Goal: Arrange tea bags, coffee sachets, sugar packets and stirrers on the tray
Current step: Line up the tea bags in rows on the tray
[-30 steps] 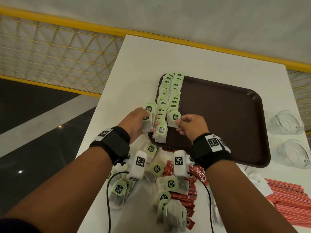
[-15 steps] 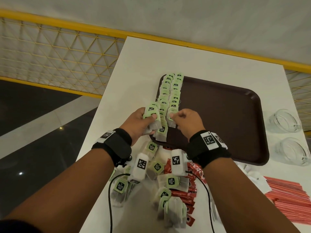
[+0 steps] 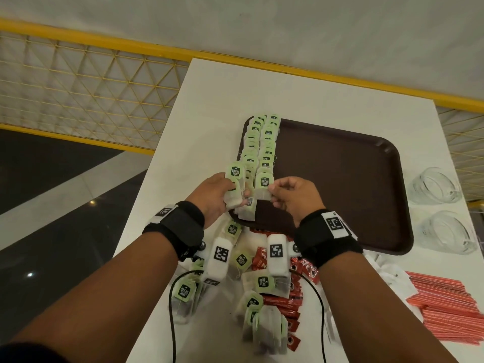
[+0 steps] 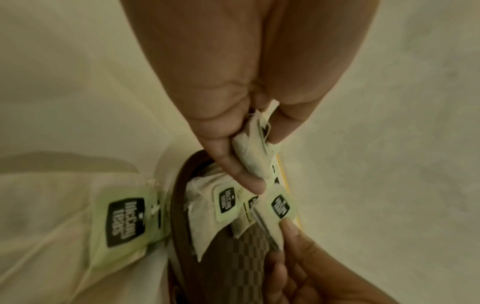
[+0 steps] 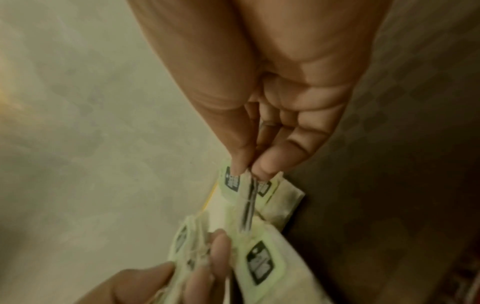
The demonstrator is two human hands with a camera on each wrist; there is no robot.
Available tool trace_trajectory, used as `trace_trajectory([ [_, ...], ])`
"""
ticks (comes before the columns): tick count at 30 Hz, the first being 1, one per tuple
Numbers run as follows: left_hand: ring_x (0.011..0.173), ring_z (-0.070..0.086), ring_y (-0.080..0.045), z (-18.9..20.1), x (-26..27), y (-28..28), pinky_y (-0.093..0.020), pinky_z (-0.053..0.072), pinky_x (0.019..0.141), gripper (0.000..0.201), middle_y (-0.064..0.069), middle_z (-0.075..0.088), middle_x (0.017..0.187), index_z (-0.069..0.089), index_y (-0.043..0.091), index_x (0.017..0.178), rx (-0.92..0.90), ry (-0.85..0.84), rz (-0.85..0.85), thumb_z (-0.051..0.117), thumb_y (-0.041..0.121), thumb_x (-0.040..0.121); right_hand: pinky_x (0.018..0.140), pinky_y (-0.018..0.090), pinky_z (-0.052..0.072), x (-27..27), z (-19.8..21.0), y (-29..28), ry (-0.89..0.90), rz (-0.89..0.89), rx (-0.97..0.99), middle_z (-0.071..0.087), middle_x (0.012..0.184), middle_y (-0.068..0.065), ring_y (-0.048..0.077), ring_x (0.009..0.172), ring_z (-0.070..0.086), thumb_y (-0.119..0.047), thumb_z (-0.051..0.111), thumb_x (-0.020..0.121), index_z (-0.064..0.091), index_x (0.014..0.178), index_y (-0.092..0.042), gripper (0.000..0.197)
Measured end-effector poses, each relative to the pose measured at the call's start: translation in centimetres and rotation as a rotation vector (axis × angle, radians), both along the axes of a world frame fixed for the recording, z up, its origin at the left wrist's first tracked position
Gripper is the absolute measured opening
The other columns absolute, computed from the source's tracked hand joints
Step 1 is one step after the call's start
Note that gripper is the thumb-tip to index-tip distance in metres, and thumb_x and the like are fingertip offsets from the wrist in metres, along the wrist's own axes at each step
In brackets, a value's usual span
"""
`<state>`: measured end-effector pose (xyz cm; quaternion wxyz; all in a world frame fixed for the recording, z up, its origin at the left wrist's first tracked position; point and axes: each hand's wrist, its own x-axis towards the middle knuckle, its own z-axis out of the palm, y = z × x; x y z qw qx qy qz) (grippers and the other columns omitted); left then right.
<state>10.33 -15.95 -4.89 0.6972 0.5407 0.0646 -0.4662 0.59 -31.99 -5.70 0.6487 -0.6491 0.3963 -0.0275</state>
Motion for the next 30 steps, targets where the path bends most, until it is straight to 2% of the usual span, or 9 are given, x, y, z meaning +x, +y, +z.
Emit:
trace_trajectory([
  [3, 0.097, 0.069, -0.026, -0.3, 0.2, 0.4, -0.034, 0.061, 0.071, 0.029, -0.02, 0.06, 0.123, 0.049, 0.002, 0.128, 0.042, -0.052, -0.018, 0.042, 0.0, 0.1, 0.061, 0.021, 0.056, -0.1, -1.0, -0.5, 0.086, 0.037, -0.092, 0.067, 0.075, 0.008, 0.01, 0.059, 0.06, -0.008, 0.067, 0.089, 0.067, 0.086, -0.008, 0.003],
  [7, 0.097, 0.07, -0.021, -0.6, 0.5, 0.8, -0.035, 0.061, 0.075, 0.025, -0.015, 0.064, 0.118, 0.053, 0.007, 0.125, 0.094, -0.113, -0.055, 0.044, 0.006, 0.102, 0.07, 0.029, 0.06, 0.5, -1.7, -0.6, 0.159, 0.072, -0.164, 0.069, 0.078, 0.012, 0.015, 0.064, 0.063, -0.012, 0.069, 0.089, 0.067, 0.089, -0.008, 0.005],
  [10, 0.097, 0.07, -0.023, -0.6, 0.7, 1.0, -0.037, 0.059, 0.077, 0.021, -0.014, 0.066, 0.114, 0.055, 0.011, 0.119, 0.094, -0.123, -0.065, 0.044, 0.007, 0.102, 0.073, 0.035, 0.061, 1.1, -2.0, -0.6, 0.209, 0.065, -0.198, 0.071, 0.079, 0.013, 0.018, 0.066, 0.064, -0.015, 0.071, 0.087, 0.066, 0.087, -0.008, 0.008],
  [15, 0.104, 0.066, -0.029, -0.8, 0.5, 1.0, -0.033, 0.06, 0.071, 0.027, -0.016, 0.063, 0.12, 0.052, 0.007, 0.127, 0.079, -0.122, -0.092, 0.044, 0.007, 0.102, 0.073, 0.04, 0.061, 1.2, -2.1, -0.7, 0.282, 0.092, -0.248, 0.07, 0.073, 0.009, 0.016, 0.059, 0.063, -0.023, 0.072, 0.086, 0.062, 0.084, -0.013, 0.014],
  [18, 0.111, 0.064, -0.033, -1.0, 0.2, 0.9, -0.039, 0.059, 0.084, 0.031, -0.019, 0.062, 0.128, 0.051, 0.006, 0.132, 0.063, -0.148, -0.134, 0.046, 0.007, 0.101, 0.071, 0.04, 0.06, 1.0, -1.5, -0.7, 0.279, 0.075, -0.343, 0.069, 0.075, 0.006, 0.015, 0.06, 0.063, -0.031, 0.07, 0.087, 0.061, 0.089, -0.013, 0.02],
  [20, 0.111, 0.064, -0.032, -1.1, -0.1, 0.8, -0.043, 0.056, 0.092, 0.033, -0.02, 0.061, 0.128, 0.05, 0.007, 0.134, 0.053, -0.166, -0.16, 0.047, 0.007, 0.101, 0.07, 0.039, 0.057, 1.0, -0.7, -0.3, 0.208, 0.092, -0.389, 0.068, 0.077, 0.004, 0.016, 0.065, 0.062, -0.039, 0.068, 0.087, 0.063, 0.088, -0.015, 0.025],
  [22, 0.109, 0.064, -0.028, -1.1, -0.3, 0.6, -0.041, 0.056, 0.091, 0.034, -0.018, 0.062, 0.127, 0.051, 0.008, 0.134, 0.03, -0.172, -0.183, 0.049, 0.007, 0.1, 0.064, 0.034, 0.053, 1.0, 0.2, 0.6, 0.097, 0.14, -0.267, 0.068, 0.08, 0.001, 0.012, 0.065, 0.058, -0.042, 0.067, 0.087, 0.066, 0.085, -0.015, 0.027],
  [25, 0.104, 0.064, -0.023, -1.0, -0.8, 0.2, -0.035, 0.057, 0.085, 0.031, -0.014, 0.065, 0.117, 0.054, 0.01, 0.131, 0.007, -0.193, -0.255, 0.05, 0.007, 0.1, 0.054, 0.024, 0.044, 1.0, 1.1, 1.7, -0.028, 0.141, -0.047, 0.065, 0.079, 0.001, 0.009, 0.059, 0.052, -0.032, 0.069, 0.089, 0.066, 0.087, -0.013, 0.019],
  [30, 0.096, 0.065, -0.016, -0.9, -1.3, 0.1, -0.031, 0.058, 0.075, 0.034, -0.007, 0.065, 0.111, 0.052, 0.008, 0.133, 0.015, -0.213, -0.304, 0.052, 0.006, 0.099, 0.052, 0.017, 0.045, 0.3, 1.0, 1.2, -0.079, 0.064, 0.059, 0.067, 0.08, 0.005, 0.006, 0.058, 0.055, -0.013, 0.068, 0.09, 0.068, 0.098, -0.004, 0.012],
])
